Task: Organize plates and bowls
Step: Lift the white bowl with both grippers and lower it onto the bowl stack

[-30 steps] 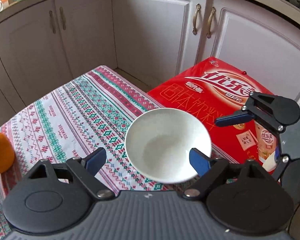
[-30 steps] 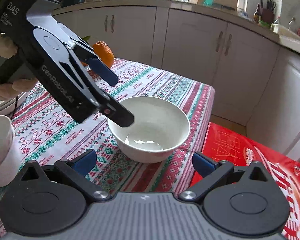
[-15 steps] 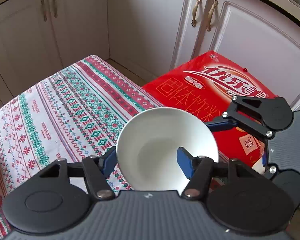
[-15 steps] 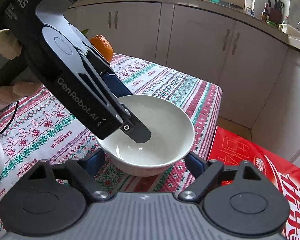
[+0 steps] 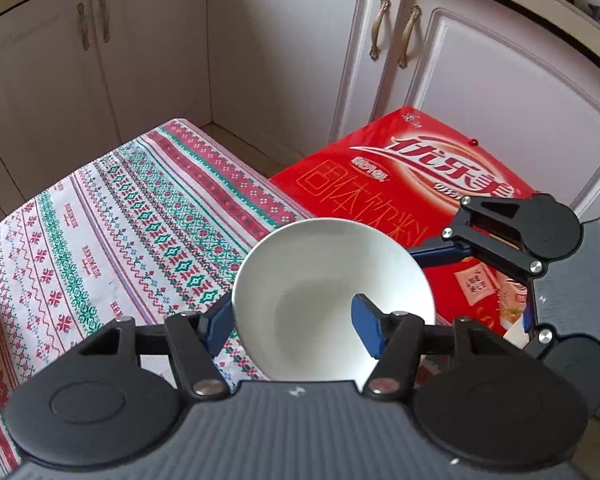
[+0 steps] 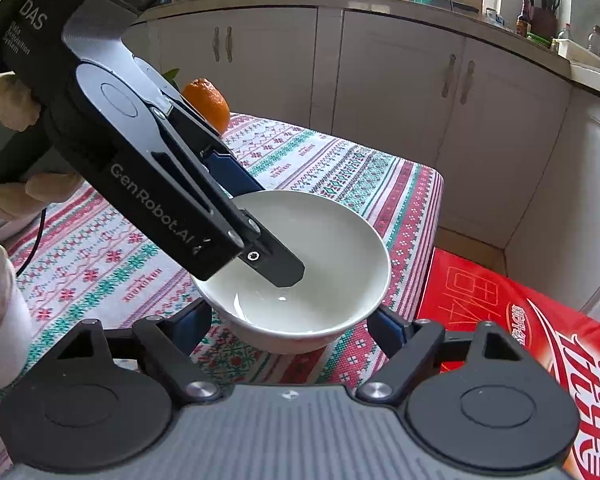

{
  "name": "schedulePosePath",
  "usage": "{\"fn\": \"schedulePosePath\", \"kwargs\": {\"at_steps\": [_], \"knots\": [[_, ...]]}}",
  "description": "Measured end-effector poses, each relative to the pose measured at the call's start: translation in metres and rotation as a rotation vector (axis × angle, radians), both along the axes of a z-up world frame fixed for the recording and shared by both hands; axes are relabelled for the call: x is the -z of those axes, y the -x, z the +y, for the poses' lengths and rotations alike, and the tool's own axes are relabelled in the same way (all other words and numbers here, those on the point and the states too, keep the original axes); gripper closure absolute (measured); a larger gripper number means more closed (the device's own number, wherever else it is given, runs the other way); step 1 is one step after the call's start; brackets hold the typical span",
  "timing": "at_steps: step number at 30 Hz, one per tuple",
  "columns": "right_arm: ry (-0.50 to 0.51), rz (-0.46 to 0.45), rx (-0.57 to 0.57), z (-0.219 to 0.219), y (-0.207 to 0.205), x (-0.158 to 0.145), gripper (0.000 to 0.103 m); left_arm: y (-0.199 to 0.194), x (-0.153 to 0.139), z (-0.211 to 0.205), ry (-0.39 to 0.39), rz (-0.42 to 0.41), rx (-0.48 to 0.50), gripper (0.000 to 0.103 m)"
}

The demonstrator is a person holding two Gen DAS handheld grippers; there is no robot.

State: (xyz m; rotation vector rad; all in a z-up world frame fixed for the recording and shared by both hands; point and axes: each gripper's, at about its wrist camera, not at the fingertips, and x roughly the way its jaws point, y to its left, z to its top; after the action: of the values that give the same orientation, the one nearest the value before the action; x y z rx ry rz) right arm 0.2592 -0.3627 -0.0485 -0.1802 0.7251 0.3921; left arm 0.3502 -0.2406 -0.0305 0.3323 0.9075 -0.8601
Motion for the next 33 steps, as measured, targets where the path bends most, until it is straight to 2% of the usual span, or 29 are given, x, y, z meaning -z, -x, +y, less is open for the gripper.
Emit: {"fn": "schedulePosePath", "kwargs": {"at_steps": [17, 33], "knots": [[-0.009, -0.014, -0.023, 0.029, 0.053, -0.045, 0.015, 0.062, -0.047, 0.038, 0.053, -0.068, -0.019, 0.042], [-0.011, -0.019, -0.108, 0.072, 0.099, -0.073, 0.015, 0.119, -0.066, 0.093, 0.082, -0.091, -0.092, 0.041]]}}
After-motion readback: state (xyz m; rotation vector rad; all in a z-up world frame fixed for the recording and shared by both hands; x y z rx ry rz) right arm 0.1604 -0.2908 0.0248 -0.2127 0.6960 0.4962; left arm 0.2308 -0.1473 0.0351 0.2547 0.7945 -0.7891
